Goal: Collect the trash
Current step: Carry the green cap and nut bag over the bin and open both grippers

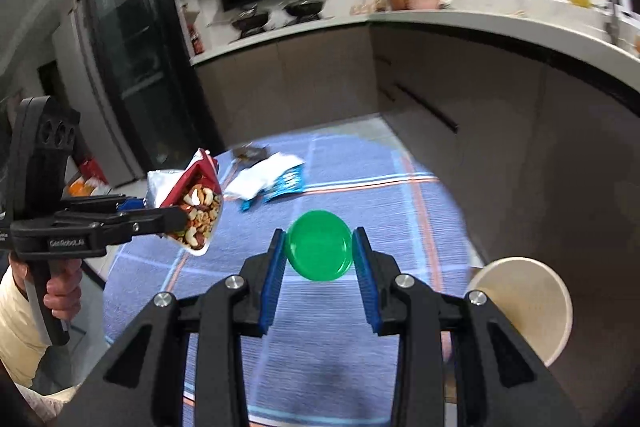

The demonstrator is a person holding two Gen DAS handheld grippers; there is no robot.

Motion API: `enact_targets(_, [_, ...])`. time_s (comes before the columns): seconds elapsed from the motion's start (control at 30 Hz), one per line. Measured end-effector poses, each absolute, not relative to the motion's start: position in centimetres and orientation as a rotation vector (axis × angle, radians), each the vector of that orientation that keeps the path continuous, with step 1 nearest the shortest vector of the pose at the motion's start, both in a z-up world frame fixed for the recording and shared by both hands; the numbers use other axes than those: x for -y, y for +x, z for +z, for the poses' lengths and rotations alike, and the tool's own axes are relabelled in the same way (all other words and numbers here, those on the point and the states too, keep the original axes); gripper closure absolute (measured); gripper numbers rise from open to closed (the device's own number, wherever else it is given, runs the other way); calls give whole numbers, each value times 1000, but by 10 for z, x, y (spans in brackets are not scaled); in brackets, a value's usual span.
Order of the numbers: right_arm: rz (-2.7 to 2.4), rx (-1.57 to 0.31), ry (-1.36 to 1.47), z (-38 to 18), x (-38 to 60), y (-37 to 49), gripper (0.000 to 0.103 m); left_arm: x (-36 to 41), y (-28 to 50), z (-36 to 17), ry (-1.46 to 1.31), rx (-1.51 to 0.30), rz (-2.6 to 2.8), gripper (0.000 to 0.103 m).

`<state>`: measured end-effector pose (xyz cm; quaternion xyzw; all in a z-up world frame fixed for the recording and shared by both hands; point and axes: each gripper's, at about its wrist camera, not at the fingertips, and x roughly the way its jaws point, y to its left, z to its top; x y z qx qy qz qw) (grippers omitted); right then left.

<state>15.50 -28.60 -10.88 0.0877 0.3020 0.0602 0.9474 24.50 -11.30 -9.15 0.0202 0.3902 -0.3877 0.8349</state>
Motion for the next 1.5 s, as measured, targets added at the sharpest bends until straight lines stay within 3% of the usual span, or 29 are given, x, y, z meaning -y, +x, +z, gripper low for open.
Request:
enact_targets(0.57, [-173,-658,289,-162,423,99,68,319,227,-118,201,-860,-1091,63])
enact_targets(0.9, [-255,-789,374,-243,476,116,68,385,241,-164,292,-938,-1058,63])
enact_targets(1.27, [-255,-841,403,-283,486,134,66,422,253,-203,324,-1004,-1031,59])
enact_targets(1.3, [-248,-843,395,-285,484,135,54,425,254,-203,324,-1001,-1023,53])
enact_targets(1.33, [-250,-842,388,-284,484,138,39,427,255,-202,321,-989,-1004,30])
enact_targets(1.37, [-262,-831,369,-284,485,135,35,430,254,-200,313,-971,-983,14])
enact_targets(1.5, [-263,-814,334,-283,480,135,14,427,257,-192,278,-934,-967,10])
